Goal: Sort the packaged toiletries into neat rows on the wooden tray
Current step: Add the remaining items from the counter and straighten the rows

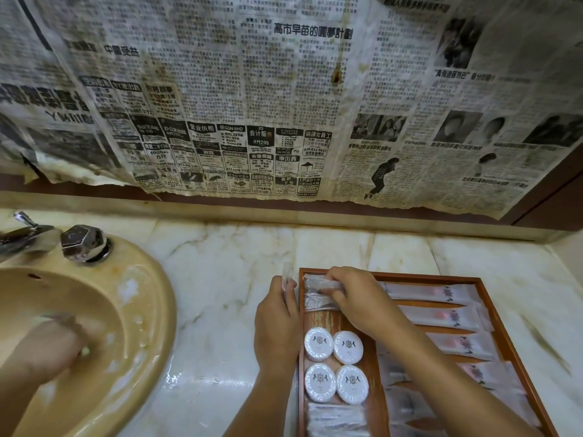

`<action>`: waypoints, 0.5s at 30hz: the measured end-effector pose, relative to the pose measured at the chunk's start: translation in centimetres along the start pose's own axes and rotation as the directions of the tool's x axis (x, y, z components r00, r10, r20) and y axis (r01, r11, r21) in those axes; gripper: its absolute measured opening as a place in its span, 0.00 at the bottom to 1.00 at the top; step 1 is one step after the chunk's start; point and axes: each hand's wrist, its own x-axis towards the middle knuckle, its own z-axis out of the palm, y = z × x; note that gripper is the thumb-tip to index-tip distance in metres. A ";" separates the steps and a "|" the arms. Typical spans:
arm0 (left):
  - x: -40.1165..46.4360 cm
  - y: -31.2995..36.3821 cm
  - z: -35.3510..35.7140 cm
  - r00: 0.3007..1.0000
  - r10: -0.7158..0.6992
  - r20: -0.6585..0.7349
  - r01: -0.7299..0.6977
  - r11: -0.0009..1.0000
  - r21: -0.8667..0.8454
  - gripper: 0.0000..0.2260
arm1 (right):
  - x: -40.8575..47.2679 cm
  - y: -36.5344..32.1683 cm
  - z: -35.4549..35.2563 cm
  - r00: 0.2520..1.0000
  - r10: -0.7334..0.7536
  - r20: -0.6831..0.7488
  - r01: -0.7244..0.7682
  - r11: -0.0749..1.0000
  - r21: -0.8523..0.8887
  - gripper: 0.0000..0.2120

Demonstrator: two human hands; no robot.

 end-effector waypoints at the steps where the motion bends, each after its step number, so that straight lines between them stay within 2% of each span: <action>1: 0.0 0.0 0.0 1.000 0.001 -0.002 -0.001 1.000 -0.001 0.12 | 0.0 0.1 -0.1 1.000 -0.011 0.006 0.011 1.000 -0.002 0.04; 4: -0.1 0.1 -0.1 1.000 0.003 -0.004 -0.003 1.000 0.004 0.12 | -0.4 0.2 -0.8 1.000 -0.016 0.026 0.015 0.999 0.040 0.07; 9: 0.0 0.2 0.0 1.000 0.004 -0.005 -0.004 1.000 0.011 0.12 | -1.1 0.9 -2.0 0.994 0.083 0.072 -0.101 0.944 0.314 0.13; 13: 0.0 0.1 0.1 1.000 -0.005 -0.003 0.005 1.000 0.019 0.12 | -1.1 1.2 -2.6 0.993 0.095 0.073 -0.114 0.936 0.334 0.13; 15: 0.0 0.1 0.0 1.000 -0.003 -0.002 0.003 1.000 0.024 0.12 | -1.3 1.3 -2.8 0.992 0.085 0.098 -0.111 0.945 0.308 0.18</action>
